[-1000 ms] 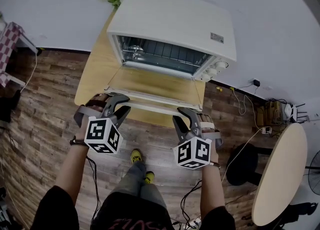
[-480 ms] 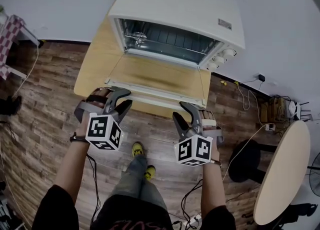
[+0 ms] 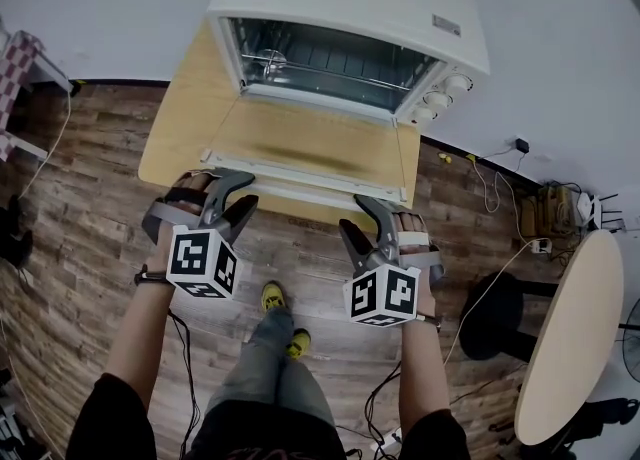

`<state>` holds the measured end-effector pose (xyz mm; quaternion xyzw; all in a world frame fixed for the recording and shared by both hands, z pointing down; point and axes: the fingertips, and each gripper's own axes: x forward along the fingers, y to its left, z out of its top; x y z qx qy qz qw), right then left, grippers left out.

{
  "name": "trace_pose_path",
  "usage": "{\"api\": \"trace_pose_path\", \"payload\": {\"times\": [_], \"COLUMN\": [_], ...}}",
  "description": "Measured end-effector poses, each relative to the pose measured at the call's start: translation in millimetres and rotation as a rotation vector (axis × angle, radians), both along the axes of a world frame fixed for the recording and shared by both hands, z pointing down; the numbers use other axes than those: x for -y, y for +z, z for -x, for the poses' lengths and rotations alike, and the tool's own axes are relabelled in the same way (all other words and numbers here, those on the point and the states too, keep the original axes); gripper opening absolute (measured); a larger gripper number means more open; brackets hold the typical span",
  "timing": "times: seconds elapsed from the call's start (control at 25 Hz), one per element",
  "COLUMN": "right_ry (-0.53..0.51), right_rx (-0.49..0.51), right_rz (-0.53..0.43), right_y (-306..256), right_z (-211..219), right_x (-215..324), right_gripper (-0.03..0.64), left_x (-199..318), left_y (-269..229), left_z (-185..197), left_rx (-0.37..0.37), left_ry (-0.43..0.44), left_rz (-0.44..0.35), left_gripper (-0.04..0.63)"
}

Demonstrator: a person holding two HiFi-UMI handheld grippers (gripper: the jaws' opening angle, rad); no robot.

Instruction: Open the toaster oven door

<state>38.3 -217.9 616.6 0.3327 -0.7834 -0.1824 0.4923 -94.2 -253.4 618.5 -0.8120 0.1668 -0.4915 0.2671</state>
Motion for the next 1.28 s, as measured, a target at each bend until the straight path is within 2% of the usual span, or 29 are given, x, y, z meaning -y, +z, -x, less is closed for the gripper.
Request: {"api": "trace_pose_path", "payload": {"times": [1.28], "right_ry": [-0.055], "right_rx": [-0.048], "right_rz": [-0.161], "right_y": [67], "right_z": [3], "right_x": [-16], "right_gripper": [0.301], "left_x": [-11], "left_y": [66], "left_z": [-3], "left_rx": [-0.056], "left_ry": [-0.077], "left_rz": [-0.202], "left_gripper": [0.212]}}
